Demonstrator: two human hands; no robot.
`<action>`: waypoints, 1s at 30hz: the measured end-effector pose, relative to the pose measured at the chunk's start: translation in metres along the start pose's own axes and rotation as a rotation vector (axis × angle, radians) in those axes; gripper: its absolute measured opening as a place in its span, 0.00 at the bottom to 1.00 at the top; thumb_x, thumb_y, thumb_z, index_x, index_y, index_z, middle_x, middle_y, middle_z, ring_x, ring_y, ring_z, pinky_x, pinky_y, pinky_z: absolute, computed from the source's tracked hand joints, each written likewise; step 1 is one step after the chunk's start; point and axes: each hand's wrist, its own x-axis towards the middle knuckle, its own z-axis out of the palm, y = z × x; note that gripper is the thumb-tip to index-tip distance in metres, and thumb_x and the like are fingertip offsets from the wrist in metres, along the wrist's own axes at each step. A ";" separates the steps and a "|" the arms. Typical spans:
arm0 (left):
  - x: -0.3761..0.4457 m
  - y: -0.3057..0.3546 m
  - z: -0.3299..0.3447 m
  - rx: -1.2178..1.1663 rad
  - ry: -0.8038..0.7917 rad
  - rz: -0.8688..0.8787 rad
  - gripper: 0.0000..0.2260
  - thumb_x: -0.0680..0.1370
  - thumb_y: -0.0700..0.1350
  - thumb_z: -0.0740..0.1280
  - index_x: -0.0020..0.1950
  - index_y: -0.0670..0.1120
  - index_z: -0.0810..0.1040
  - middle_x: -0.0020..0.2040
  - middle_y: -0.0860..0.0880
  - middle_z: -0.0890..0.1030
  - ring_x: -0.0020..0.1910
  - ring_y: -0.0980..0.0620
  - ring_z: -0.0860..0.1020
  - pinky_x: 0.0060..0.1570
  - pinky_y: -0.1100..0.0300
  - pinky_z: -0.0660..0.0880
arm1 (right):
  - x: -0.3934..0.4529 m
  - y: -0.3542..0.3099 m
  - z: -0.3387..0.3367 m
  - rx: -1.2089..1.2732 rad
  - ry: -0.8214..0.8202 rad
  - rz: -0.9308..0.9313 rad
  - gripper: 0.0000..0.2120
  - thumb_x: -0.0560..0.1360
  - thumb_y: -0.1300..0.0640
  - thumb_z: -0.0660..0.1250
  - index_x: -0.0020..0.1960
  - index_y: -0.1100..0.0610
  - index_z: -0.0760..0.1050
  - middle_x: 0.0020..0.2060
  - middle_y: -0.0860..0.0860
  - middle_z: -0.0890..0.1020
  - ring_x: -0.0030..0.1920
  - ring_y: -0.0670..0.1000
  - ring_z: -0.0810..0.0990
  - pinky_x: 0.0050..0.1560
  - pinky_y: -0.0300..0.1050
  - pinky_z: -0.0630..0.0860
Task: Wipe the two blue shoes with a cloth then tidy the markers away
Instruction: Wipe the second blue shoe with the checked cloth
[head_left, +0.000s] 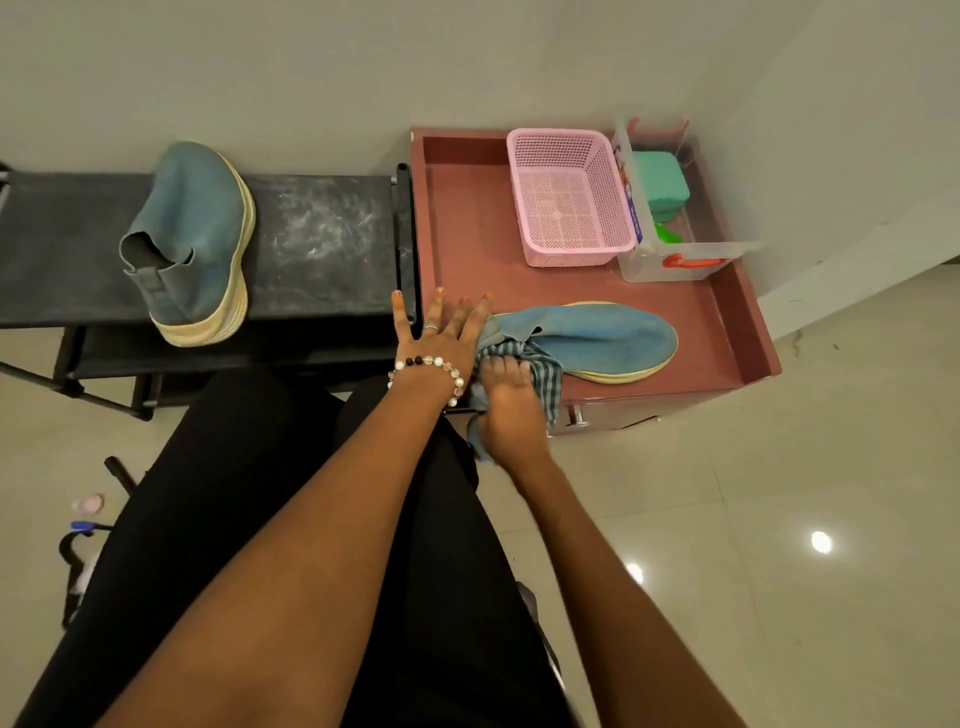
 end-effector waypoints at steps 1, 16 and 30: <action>0.000 0.000 -0.001 0.000 -0.007 0.002 0.43 0.78 0.40 0.61 0.74 0.53 0.27 0.79 0.50 0.43 0.76 0.42 0.35 0.62 0.27 0.30 | -0.004 0.011 -0.008 0.022 -0.040 -0.059 0.28 0.67 0.66 0.58 0.67 0.67 0.68 0.63 0.63 0.73 0.67 0.61 0.68 0.74 0.50 0.51; -0.002 0.007 -0.003 0.055 -0.020 -0.031 0.45 0.77 0.48 0.65 0.75 0.52 0.29 0.79 0.50 0.43 0.75 0.41 0.35 0.61 0.28 0.29 | 0.009 0.039 -0.010 -0.171 0.097 0.463 0.22 0.77 0.61 0.59 0.69 0.66 0.63 0.65 0.63 0.69 0.67 0.61 0.64 0.69 0.55 0.59; 0.002 0.014 0.000 0.130 0.014 -0.064 0.52 0.72 0.60 0.70 0.76 0.49 0.32 0.78 0.45 0.53 0.77 0.45 0.39 0.58 0.30 0.26 | -0.004 0.112 -0.048 -0.060 -0.105 -0.097 0.42 0.57 0.77 0.60 0.69 0.54 0.69 0.68 0.54 0.72 0.71 0.53 0.66 0.73 0.52 0.41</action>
